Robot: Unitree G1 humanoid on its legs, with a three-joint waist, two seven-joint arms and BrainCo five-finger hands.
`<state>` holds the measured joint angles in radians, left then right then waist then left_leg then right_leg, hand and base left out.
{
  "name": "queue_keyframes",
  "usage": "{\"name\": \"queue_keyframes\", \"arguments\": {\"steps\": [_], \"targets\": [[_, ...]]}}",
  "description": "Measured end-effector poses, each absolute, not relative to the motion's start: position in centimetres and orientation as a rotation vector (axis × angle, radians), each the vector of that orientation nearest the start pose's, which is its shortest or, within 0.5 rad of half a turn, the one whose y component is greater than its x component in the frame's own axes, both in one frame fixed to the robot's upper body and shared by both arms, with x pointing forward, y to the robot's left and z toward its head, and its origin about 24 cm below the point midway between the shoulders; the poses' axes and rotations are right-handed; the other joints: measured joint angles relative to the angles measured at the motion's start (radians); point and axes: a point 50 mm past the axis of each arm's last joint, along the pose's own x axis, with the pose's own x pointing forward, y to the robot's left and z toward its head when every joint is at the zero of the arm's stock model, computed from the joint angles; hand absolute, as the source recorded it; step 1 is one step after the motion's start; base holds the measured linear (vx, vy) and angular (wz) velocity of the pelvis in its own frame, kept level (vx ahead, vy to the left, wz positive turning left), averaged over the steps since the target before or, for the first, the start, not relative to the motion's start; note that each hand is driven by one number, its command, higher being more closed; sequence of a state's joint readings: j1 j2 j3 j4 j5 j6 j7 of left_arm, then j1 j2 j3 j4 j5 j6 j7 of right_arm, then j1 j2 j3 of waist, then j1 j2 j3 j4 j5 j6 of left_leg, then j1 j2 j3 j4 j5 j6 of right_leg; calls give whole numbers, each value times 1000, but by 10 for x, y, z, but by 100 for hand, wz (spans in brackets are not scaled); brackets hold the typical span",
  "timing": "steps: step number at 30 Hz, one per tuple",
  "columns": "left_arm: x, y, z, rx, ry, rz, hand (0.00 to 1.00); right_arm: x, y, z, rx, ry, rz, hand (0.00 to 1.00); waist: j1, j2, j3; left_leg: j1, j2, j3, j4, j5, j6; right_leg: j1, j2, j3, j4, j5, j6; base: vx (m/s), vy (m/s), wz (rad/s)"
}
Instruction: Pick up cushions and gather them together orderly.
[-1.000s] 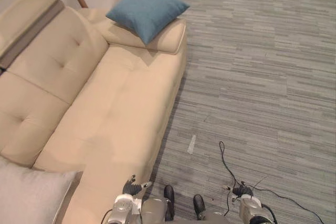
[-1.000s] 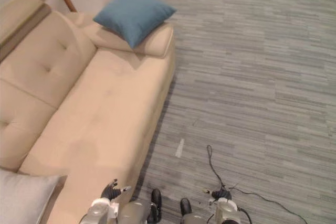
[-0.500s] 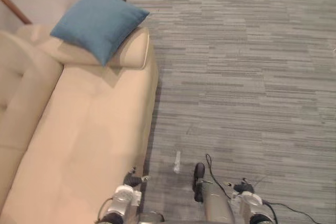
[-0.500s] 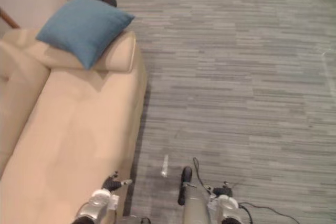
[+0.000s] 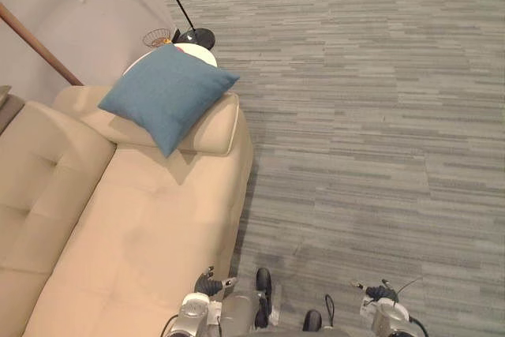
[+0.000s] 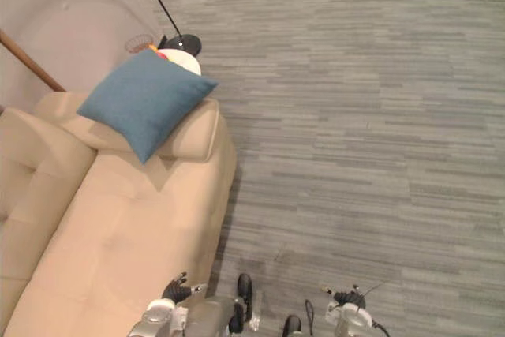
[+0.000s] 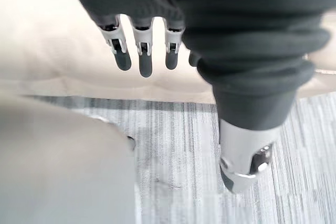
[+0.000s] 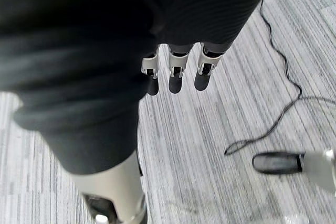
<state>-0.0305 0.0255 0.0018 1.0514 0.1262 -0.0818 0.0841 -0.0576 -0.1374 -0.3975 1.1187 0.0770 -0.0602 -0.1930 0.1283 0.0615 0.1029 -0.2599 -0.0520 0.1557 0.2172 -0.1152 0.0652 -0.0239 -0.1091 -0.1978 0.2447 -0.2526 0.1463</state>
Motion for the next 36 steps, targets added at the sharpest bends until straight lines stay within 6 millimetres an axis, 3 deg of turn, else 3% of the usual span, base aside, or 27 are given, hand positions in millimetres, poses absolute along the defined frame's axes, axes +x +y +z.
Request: {"name": "queue_keyframes", "arguments": {"steps": [1, 2, 3, 4, 6, 8, 9, 10, 11, 12, 13, 14, 15, 17, 18, 20, 22, 23, 25, 26, 27, 28, 29, 32, 34, 35, 36], "targets": [[145, 162, -148, 179, 935, 17, 0, 126, -252, -143, 74, 967, -631, 0, -1, -5, -2, 14, -4, -2, 7, -20, 4, -36, -12, 18, 110, -12, 25, 591, 167, 16], [144, 165, -148, 185, 939, 22, 0, 126, -245, -145, 89, 971, -623, 0, -6, -19, 5, 68, -19, -13, -4, -41, 6, -117, -47, 30, 349, -7, 69, 606, 133, 23], [141, 169, -149, 192, 950, 28, 0, 124, -238, -147, 95, 984, -605, 0, -19, -30, 5, 147, -33, -33, -27, -60, 6, -182, -82, 29, 571, -2, 84, 600, 111, 28], [140, 170, -150, 193, 953, 29, 0, 125, -236, -148, 93, 986, -595, 0, -23, -30, 5, 181, -33, -35, -36, -63, 3, -194, -89, 19, 622, -6, 73, 485, 45, 28], [137, 174, -150, 200, 957, 38, 0, 126, -232, -148, 95, 988, -574, 0, -23, -17, 1, 317, -10, -34, -87, -80, -24, -239, -105, -79, 606, -46, -38, 460, 23, 7], [141, 178, -148, 206, 948, 45, 0, 136, -231, -145, 97, 964, -562, 0, -26, -14, 3, 350, 14, -39, -98, -87, -35, -299, -85, -131, 469, -44, -71, 452, -42, 7], [146, 181, -146, 215, 935, 49, 0, 144, -231, -142, 88, 946, -548, 0, -33, -8, 6, 356, 39, -59, -98, -88, -37, -348, -45, -136, 332, -11, -104, 453, -87, 23], [148, 181, -146, 219, 929, 50, 0, 147, -231, -141, 85, 940, -544, 0, -38, -3, 14, 363, 51, -70, -100, -89, -37, -359, -24, -133, 258, 21, -112, 457, -134, 47], [151, 182, -145, 223, 923, 52, 0, 146, -231, -142, 86, 940, -544, 0, -49, 0, 22, 378, 73, -89, -102, -92, -45, -374, 15, -115, 84, 119, -121, 600, -229, 65], [148, 183, -146, 226, 930, 57, 0, 138, -230, -145, 88, 962, -549, 0, -65, -19, 20, 417, 75, -107, -101, -117, -87, -353, 40, -77, -125, 286, -117, 506, -199, 66], [146, 185, -146, 229, 934, 59, 0, 135, -229, -146, 90, 970, -550, 0, -70, -32, 21, 435, 70, -116, -101, -129, -104, -345, 38, -60, -173, 343, -124, 631, -278, 52], [141, 181, -149, 215, 954, 63, 0, 127, -235, -147, 79, 987, -567, 0, -68, -19, 26, 483, 84, -142, -101, -163, -136, -338, 54, -37, -139, 439, -189, 395, -169, 13], [141, 176, -149, 201, 953, 56, 0, 128, -239, -146, 82, 979, -583, 0, -66, 3, 22, 482, 116, -140, -89, -158, -142, -346, 69, -40, -104, 418, -202, 489, -214, 13], [145, 167, -149, 171, 947, 50, 0, 125, -243, -146, 103, 981, -616, 0, -79, 3, 22, 449, 132, -151, 31, -118, -195, -359, 61, -70, 35, 283, -231, 461, -234, 28], [147, 164, -148, 166, 942, 46, 0, 123, -243, -147, 108, 985, -623, 0, -80, -1, 20, 428, 133, -153, 92, -100, -206, -354, 55, -75, 63, 251, -233, 527, -291, 42], [150, 158, -148, 154, 933, 35, 0, 118, -248, -147, 97, 995, -633, 0, -79, -7, 25, 304, 160, -136, 391, -61, -263, -289, 34, -101, 70, 184, -243, 395, -195, 45], [149, 158, -148, 156, 936, 36, 0, 118, -249, -147, 97, 995, -639, 0, -79, -5, 26, 227, 202, -68, 502, -138, -214, -226, 26, -131, 63, 149, -242, 288, -97, 54], [148, 158, -148, 156, 939, 34, 0, 114, -251, -147, 96, 1001, -646, 0, -78, -20, 34, 193, 203, -40, 488, -175, -180, -187, 12, -152, 62, 127, -234, 248, -35, 72], [144, 157, -150, 161, 947, 22, 0, 114, -253, -147, 113, 994, -662, 0, -76, -19, 33, 129, 178, -3, 366, -194, -165, -145, -14, -197, 62, 99, -214, 214, 6, 73], [146, 155, -149, 164, 939, 11, 0, 113, -256, -146, 109, 990, -668, 0, -75, -9, 27, 102, 154, 1, 226, -155, -164, -129, -20, -223, 60, 91, -198, 195, 41, 76], [143, 154, -150, 169, 948, -1, 0, 113, -262, -144, 100, 986, -678, 0, -70, 11, 17, 66, 142, 17, 117, -61, -116, -115, -15, -254, 63, 75, -173, 202, 42, 66], [141, 157, -151, 173, 954, 2, 0, 112, -259, -145, 106, 992, -673, 0, -67, 1, 11, 80, 136, 22, 96, -56, -130, -110, -24, -252, 64, 69, -162, 258, 43, 79], [140, 159, -151, 170, 957, 11, 0, 112, -254, -147, 112, 994, -661, 0, -65, -4, 2, 107, 103, -3, 28, -35, -115, -89, -38, -271, 44, 65, -142, 214, 46, 54], [138, 161, -152, 166, 962, 14, 0, 114, -253, -146, 112, 989, -655, 0, -61, -11, 0, 110, 63, -46, 31, -50, -87, -72, -77, -295, 86, 34, -96, 226, 100, 65], [137, 160, -152, 163, 970, 10, 0, 114, -254, -146, 109, 984, -651, 0, -70, -16, 4, 156, 22, -97, 8, -57, -73, -66, -138, -270, 214, 11, -56, 256, 102, 88], [138, 160, -152, 167, 967, 10, 0, 109, -252, -148, 111, 999, -650, 0, -68, -28, 8, 195, 2, -125, 1, -61, -66, -89, -176, -234, 341, 10, -48, 313, 76, 100], [136, 166, -152, 182, 970, 15, 0, 107, -245, -151, 125, 1009, -639, 0, -67, -43, 4, 231, -21, -174, -5, -65, -59, -131, -221, -176, 510, 42, -14, 362, 66, 95]]}}
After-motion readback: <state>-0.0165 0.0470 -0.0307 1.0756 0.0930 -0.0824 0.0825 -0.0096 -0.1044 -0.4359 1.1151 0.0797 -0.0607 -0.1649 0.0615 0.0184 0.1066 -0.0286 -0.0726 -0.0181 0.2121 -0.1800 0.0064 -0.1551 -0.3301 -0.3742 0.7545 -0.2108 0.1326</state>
